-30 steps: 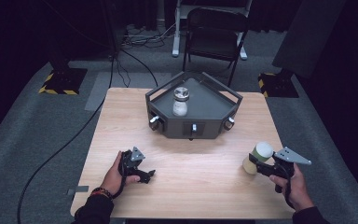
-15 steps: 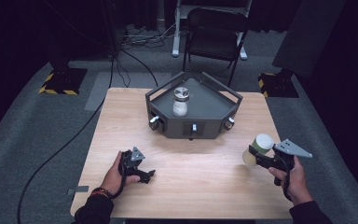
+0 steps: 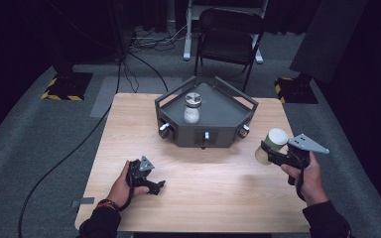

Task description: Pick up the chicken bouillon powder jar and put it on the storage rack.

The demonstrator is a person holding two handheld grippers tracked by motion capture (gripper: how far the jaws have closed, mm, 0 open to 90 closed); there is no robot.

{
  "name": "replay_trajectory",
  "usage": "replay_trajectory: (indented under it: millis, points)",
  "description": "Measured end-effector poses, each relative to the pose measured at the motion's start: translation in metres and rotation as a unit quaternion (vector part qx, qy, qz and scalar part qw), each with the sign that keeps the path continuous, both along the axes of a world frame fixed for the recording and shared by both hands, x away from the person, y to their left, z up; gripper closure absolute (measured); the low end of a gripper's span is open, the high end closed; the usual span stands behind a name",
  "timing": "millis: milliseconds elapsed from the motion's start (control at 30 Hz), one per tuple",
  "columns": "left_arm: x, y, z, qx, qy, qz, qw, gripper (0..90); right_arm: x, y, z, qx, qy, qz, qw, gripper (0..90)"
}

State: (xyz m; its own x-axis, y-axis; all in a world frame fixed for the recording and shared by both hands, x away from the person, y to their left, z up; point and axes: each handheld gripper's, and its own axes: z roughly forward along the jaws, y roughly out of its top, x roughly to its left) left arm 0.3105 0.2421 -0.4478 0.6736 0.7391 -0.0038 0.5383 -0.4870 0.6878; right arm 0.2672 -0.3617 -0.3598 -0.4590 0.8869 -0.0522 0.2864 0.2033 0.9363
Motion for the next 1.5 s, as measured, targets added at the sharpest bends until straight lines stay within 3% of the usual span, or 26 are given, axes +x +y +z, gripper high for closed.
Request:
replay_trajectory:
  millis: [400, 733, 1167, 1500]
  points:
    - [0.0, 0.0, 0.0, 0.0, 0.0, 0.0, 1.0, 0.0, 0.018, 0.022, 0.036, -0.01, -0.019, 0.004, 0.9998, 34.5]
    - [0.0, 0.0, 0.0, 0.0, 0.001, 0.0, 1.0, 0.0, 0.03, 0.04, 0.055, -0.014, -0.039, 0.014, 0.999, 34.4]
    - [0.0, 0.0, 0.0, 0.0, 0.001, 0.0, 1.0, 0.0, 0.057, 0.062, 0.066, -0.011, -0.051, 0.023, 0.9984, 34.4]
    - [0.0, 0.0, 0.0, 0.0, 0.001, 0.001, 1.0, 0.0, 0.081, 0.082, 0.066, -0.013, -0.046, 0.018, 0.9987, 34.4]
